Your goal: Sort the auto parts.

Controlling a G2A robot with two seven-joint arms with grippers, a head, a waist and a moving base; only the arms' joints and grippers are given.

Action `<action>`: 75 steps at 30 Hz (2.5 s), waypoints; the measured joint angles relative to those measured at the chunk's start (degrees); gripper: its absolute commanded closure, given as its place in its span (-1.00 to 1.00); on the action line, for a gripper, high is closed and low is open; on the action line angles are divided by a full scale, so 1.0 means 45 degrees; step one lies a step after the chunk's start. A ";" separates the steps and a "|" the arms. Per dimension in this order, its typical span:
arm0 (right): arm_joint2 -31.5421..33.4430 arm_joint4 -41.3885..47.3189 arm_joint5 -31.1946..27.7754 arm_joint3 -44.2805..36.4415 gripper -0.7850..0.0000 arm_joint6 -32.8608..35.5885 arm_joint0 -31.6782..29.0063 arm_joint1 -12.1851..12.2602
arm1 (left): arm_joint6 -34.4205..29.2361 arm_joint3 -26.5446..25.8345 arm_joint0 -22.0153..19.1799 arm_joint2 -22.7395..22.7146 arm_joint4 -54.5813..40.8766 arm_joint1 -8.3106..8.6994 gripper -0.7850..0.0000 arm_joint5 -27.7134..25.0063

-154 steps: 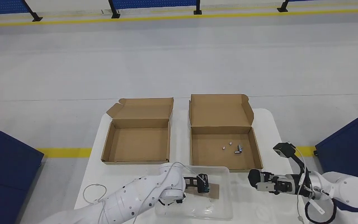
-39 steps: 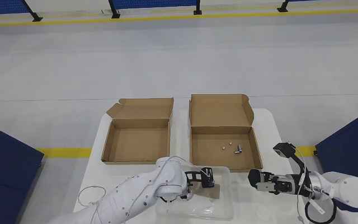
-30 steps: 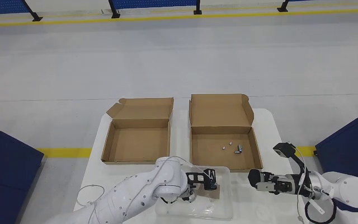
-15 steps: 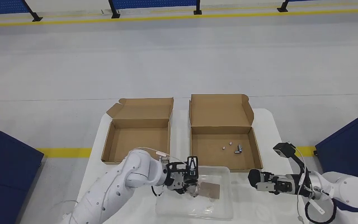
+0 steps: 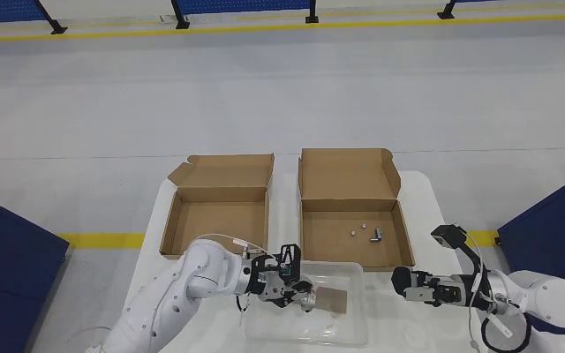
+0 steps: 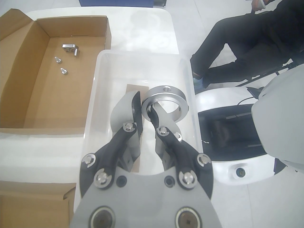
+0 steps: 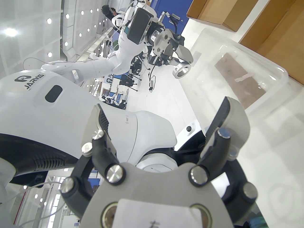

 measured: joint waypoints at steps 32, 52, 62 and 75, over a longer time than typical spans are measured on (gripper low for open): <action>0.0000 0.0000 0.0000 0.0000 -1.00 0.0000 0.0000 0.0000 | 1.8643 0.0737 -0.0319 0.1114 0.5114 0.0864 1.00 0.2463; 0.0000 0.0000 0.0000 0.0000 -1.00 0.0000 0.0000 0.0000 | 2.2635 0.0835 -0.2081 0.3947 0.4807 0.1083 1.00 0.6450; 0.0000 0.0000 0.0000 0.0000 -1.00 0.0000 0.0000 0.0000 | 2.2635 0.0835 -0.2081 0.3948 0.4808 0.1083 1.00 0.6450; 0.0000 0.0000 0.0000 0.0000 -1.00 0.0000 0.0000 0.0000 | 2.3749 -0.1225 -0.1850 0.3923 0.4028 0.0955 1.00 0.7571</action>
